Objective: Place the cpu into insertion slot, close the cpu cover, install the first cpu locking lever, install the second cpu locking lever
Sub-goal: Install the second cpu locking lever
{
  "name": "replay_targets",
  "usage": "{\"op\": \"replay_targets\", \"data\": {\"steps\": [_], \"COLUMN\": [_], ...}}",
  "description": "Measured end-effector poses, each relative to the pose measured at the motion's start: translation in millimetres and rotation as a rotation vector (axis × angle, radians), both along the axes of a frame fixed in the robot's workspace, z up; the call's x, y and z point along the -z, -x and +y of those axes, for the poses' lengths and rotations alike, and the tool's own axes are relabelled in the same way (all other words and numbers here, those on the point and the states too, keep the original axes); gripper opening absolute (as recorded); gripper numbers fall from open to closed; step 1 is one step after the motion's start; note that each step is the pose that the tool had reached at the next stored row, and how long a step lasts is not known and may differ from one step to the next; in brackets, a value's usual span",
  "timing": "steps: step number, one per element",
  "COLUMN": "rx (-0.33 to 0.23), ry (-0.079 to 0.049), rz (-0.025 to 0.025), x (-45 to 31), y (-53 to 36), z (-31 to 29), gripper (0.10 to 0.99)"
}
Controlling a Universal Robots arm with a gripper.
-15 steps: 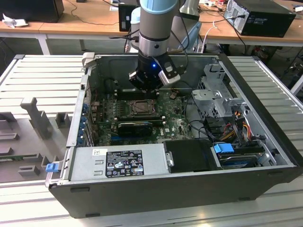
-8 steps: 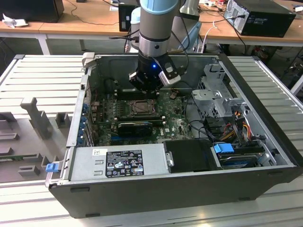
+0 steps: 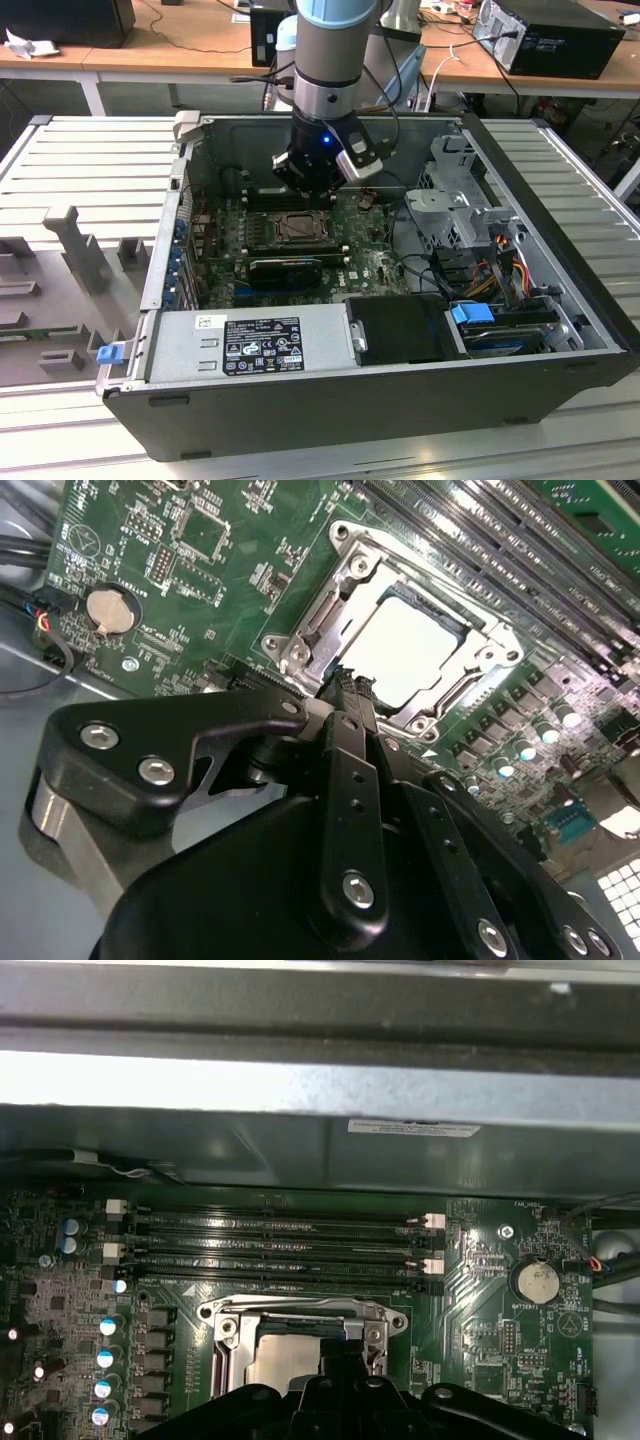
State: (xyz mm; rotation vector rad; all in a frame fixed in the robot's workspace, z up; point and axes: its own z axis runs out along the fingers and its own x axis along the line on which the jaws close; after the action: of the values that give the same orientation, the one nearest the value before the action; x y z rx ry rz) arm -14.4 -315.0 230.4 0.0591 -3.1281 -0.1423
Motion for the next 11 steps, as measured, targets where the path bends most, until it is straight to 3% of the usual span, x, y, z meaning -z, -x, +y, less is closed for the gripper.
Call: {"op": "replay_targets", "data": {"steps": [5, 11], "rx": [0.0, 0.0], "ry": [0.0, 0.0], "rz": [0.0002, 0.0], "x": [-0.4, -7.2], "y": [0.0, -0.1], "z": [-3.8, -6.2], "gripper": [0.106, 0.106]}}
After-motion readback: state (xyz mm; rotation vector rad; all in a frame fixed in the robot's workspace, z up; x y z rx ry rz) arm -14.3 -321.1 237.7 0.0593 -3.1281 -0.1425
